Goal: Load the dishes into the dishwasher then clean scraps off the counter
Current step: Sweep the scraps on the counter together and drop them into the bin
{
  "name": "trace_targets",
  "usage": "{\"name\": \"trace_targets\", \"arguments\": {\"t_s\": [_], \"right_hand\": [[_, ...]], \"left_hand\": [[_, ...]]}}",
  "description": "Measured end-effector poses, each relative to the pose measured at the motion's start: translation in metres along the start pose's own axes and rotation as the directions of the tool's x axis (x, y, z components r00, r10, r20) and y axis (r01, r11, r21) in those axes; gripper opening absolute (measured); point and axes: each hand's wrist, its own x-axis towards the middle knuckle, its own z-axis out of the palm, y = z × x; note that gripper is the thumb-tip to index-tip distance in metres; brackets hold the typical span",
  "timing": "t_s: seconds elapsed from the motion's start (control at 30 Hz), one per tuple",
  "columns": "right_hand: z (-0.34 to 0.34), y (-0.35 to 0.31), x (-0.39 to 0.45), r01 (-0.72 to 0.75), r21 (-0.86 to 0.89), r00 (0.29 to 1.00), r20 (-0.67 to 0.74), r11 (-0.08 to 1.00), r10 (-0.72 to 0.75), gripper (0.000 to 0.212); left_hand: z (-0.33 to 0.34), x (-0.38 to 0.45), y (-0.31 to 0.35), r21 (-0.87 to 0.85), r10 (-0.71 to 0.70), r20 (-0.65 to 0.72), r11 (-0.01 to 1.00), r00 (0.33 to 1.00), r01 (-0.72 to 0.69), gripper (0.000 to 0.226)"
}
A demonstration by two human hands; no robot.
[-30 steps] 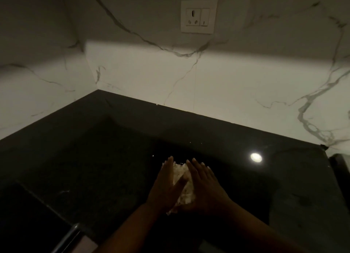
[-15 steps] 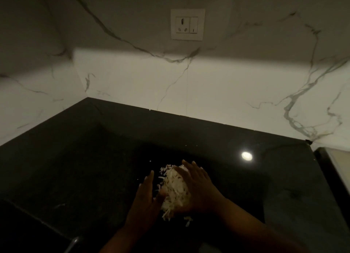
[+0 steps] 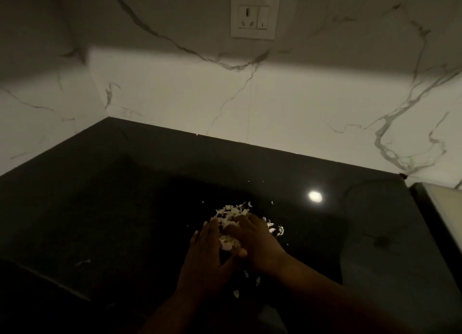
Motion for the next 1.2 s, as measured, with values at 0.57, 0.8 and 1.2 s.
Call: {"name": "trace_targets", "arguments": {"t_s": [0.57,0.8,1.2], "right_hand": [[-0.019,-0.020,-0.002,-0.166,-0.085,0.973,-0.177,0.982,0.149,0.032],[-0.020,-0.026,-0.026,-0.308,0.513,0.850,-0.230,0.801,0.474,0.020],[-0.051,-0.069,-0.074,-0.148,0.651,0.833,-0.324,0.745,0.449,0.026]], "left_hand": [[-0.021,-0.047,-0.016,-0.714,-0.220,-0.273,0.699,0.936,-0.044,0.105],[-0.028,-0.071,-0.027,-0.924,-0.392,-0.239,0.373,0.889,-0.084,0.090],[-0.027,-0.139,-0.010,-0.988,-0.595,-0.122,0.147,0.794,-0.042,0.059]]}}
